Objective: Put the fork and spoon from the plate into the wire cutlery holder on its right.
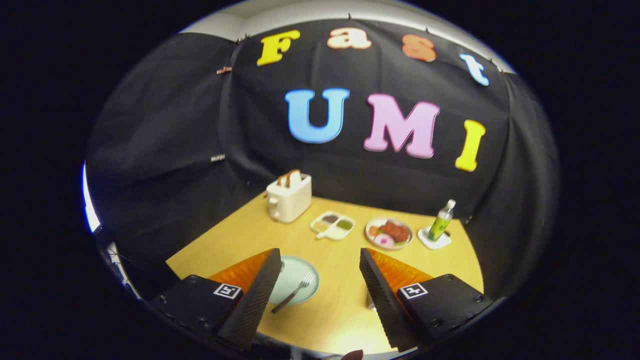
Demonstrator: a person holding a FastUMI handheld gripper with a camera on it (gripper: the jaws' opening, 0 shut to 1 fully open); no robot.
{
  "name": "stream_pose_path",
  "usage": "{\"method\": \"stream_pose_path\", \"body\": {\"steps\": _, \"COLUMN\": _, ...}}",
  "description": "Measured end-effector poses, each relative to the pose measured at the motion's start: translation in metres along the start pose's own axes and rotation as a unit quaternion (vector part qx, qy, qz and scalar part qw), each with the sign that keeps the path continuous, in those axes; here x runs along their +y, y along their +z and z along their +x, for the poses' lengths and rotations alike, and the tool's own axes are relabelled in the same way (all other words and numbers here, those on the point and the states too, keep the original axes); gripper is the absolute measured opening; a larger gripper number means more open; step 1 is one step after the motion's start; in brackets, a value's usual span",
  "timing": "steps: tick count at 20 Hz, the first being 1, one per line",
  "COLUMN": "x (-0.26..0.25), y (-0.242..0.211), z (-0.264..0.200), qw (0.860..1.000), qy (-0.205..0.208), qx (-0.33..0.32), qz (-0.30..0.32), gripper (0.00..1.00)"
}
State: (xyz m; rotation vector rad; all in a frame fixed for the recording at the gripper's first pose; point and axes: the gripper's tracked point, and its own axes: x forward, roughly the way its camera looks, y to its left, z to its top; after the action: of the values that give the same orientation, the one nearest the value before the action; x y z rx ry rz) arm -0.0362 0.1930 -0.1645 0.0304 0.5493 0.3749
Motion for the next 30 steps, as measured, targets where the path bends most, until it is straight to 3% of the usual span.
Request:
{"method": "stream_pose_path", "body": {"steps": 4, "x": 0.029, "y": -0.055, "z": 0.046, "qw": 0.992, "qy": 0.014, "qx": 0.113, "qz": 0.058, "gripper": 0.97}}
{"method": "stream_pose_path", "body": {"steps": 8, "x": 0.036, "y": -0.106, "z": 0.099, "qw": 0.980, "qy": -0.001, "qx": 0.192, "qz": 0.054, "gripper": 0.80}}
{"method": "stream_pose_path", "body": {"steps": 12, "x": 0.045, "y": -0.152, "z": 0.141, "qw": 0.964, "qy": -0.011, "qx": 0.256, "qz": 0.065, "gripper": 0.70}}
{"method": "stream_pose_path", "body": {"steps": 14, "x": 0.044, "y": -0.171, "z": 0.156, "qw": 0.957, "qy": -0.027, "qx": 0.281, "qz": 0.069, "gripper": 0.59}}
{"method": "stream_pose_path", "body": {"steps": 20, "x": 0.035, "y": -0.198, "z": 0.178, "qw": 0.939, "qy": -0.074, "qx": 0.329, "qz": 0.061, "gripper": 0.54}}
{"method": "stream_pose_path", "body": {"steps": 22, "x": 0.038, "y": -0.207, "z": 0.181, "qw": 0.929, "qy": -0.076, "qx": 0.354, "qz": 0.078, "gripper": 0.39}}
{"method": "stream_pose_path", "body": {"steps": 23, "x": 0.035, "y": -0.203, "z": 0.184, "qw": 0.932, "qy": -0.083, "qx": 0.343, "qz": 0.086, "gripper": 0.29}}
{"method": "stream_pose_path", "body": {"steps": 24, "x": 0.039, "y": -0.204, "z": 0.185, "qw": 0.930, "qy": -0.070, "qx": 0.347, "qz": 0.096, "gripper": 0.27}}
{"method": "stream_pose_path", "body": {"steps": 25, "x": 0.043, "y": -0.205, "z": 0.188, "qw": 0.930, "qy": -0.059, "qx": 0.346, "qz": 0.107, "gripper": 0.12}}
{"method": "stream_pose_path", "body": {"steps": 30, "x": 0.036, "y": -0.180, "z": 0.176, "qw": 0.943, "qy": -0.041, "qx": 0.305, "qz": 0.131, "gripper": 0.09}}
